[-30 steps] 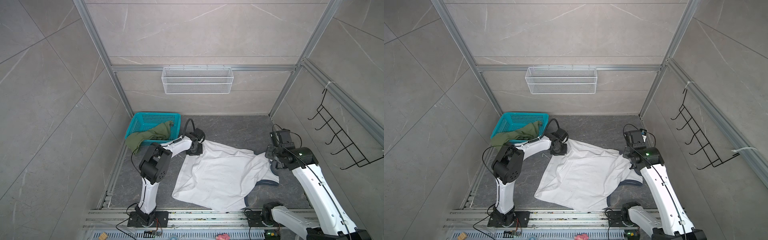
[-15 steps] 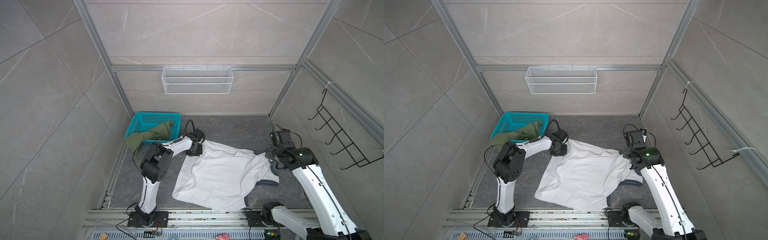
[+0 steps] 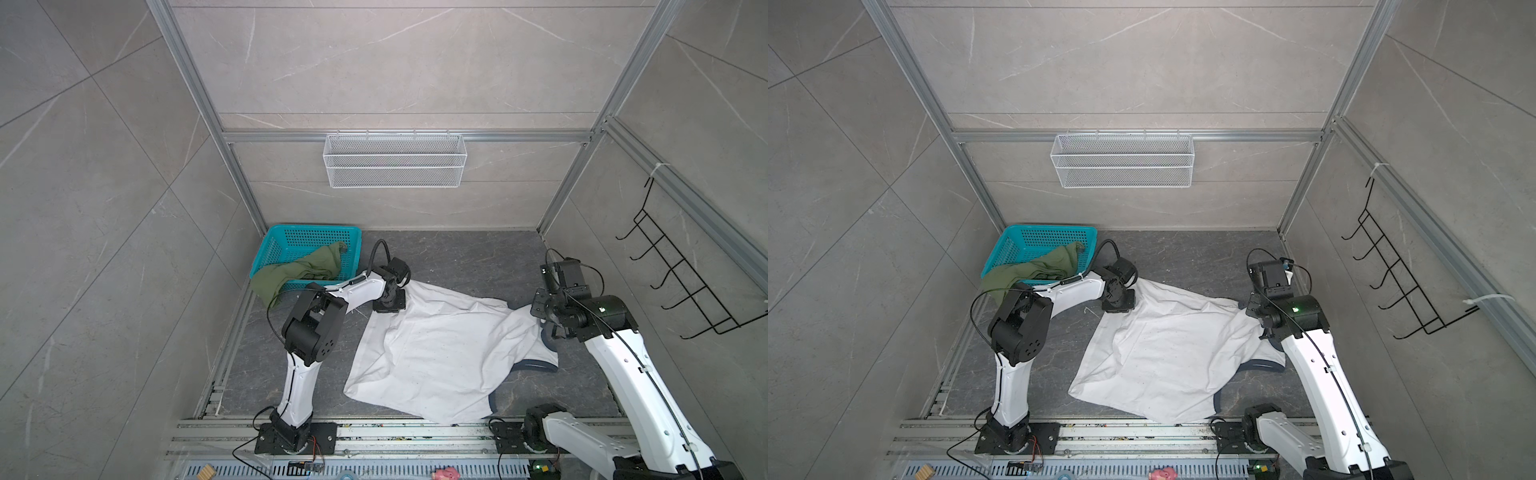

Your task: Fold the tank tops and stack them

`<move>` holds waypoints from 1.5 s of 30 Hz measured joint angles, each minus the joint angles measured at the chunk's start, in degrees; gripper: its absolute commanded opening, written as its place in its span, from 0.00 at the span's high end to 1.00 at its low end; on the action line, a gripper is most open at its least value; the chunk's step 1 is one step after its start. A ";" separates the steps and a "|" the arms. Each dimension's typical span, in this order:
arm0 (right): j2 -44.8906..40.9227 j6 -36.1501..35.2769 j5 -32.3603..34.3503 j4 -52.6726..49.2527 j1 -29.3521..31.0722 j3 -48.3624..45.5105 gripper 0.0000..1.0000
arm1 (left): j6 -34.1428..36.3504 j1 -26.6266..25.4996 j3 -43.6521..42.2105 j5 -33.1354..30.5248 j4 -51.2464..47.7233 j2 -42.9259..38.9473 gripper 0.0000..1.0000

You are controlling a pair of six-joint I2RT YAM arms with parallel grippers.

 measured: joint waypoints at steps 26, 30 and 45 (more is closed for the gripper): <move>-0.48 -0.48 -0.22 0.00 0.00 0.00 1.00 | -0.20 -0.74 2.08 -2.80 -1.99 1.95 0.93; -0.66 -0.48 -0.24 0.00 0.00 0.00 1.00 | -0.20 -0.94 2.38 -3.06 -2.12 2.08 0.97; -0.81 -0.66 -0.11 -0.11 0.00 0.07 1.00 | -0.15 -3.21 0.26 -8.61 -2.69 -3.30 1.00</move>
